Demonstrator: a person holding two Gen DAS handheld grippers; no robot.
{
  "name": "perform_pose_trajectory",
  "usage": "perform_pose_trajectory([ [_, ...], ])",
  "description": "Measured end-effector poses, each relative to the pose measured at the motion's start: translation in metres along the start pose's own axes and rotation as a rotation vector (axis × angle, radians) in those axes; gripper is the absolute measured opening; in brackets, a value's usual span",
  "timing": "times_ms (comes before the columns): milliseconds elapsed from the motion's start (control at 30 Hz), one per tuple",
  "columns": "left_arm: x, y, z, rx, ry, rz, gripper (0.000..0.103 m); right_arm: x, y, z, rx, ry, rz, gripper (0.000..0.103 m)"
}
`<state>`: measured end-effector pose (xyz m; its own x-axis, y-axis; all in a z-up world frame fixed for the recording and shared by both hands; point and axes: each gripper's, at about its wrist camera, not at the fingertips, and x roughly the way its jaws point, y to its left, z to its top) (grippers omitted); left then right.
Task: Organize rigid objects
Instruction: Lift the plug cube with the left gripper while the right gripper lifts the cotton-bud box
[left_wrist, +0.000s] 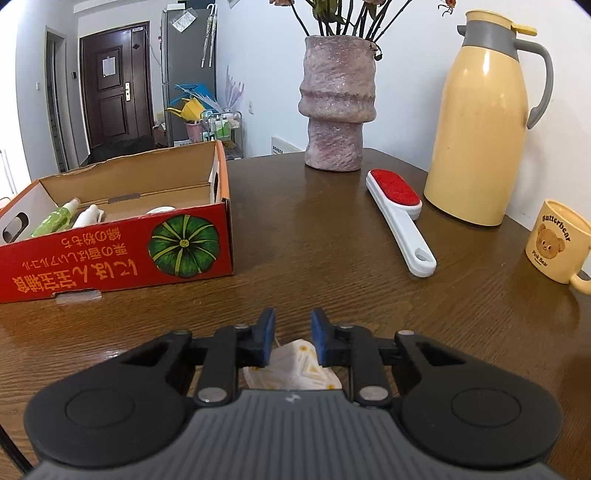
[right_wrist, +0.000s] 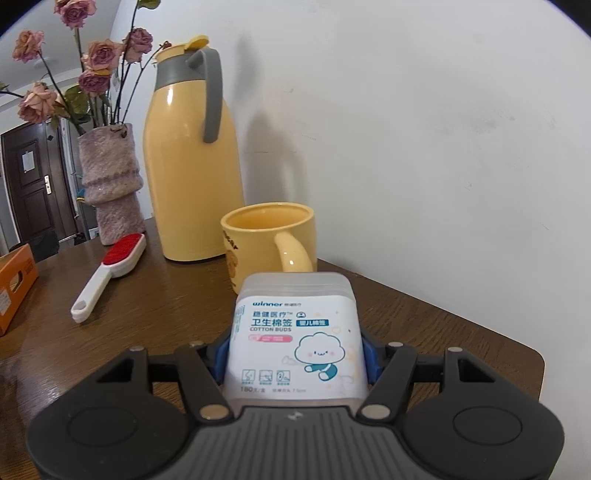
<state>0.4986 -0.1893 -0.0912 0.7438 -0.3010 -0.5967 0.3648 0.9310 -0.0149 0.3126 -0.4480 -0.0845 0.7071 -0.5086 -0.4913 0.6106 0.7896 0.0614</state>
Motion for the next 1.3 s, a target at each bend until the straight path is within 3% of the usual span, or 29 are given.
perform_pose_trajectory([
  [33, -0.001, 0.001, 0.0, -0.001, 0.0, 0.002, 0.027, -0.001, 0.001, 0.0, -0.001, 0.0, 0.003, 0.064],
  [100, -0.005, 0.001, -0.002, 0.001, -0.006, 0.017, 0.055, -0.003, 0.001, -0.001, -0.002, 0.0, 0.008, 0.064],
  [133, -0.008, 0.001, -0.003, 0.006, -0.016, 0.031, 0.073, -0.004, 0.001, -0.001, -0.002, 0.0, 0.011, 0.064],
  [167, -0.011, 0.0, -0.004, 0.013, -0.027, 0.042, 0.081, -0.005, 0.001, -0.002, -0.003, 0.0, 0.014, 0.064],
  [267, -0.017, -0.001, -0.009, 0.043, -0.023, 0.032, 0.086, -0.007, 0.002, -0.002, -0.006, 0.0, 0.024, 0.064],
  [533, -0.009, -0.003, -0.022, 0.064, 0.041, 0.068, 0.08, -0.009, 0.005, -0.006, -0.012, 0.003, 0.043, 0.064],
  [700, -0.004, -0.001, -0.023, 0.046, 0.061, 0.046, 0.063, -0.009, 0.007, -0.006, -0.015, 0.004, 0.046, 0.064],
  [733, -0.004, 0.0, -0.023, 0.042, 0.059, 0.037, 0.055, -0.009, 0.007, -0.006, -0.017, 0.004, 0.048, 0.064],
  [1300, -0.022, 0.004, -0.025, 0.031, 0.021, 0.047, 0.054, -0.015, 0.013, -0.005, -0.031, -0.002, 0.07, 0.064],
])
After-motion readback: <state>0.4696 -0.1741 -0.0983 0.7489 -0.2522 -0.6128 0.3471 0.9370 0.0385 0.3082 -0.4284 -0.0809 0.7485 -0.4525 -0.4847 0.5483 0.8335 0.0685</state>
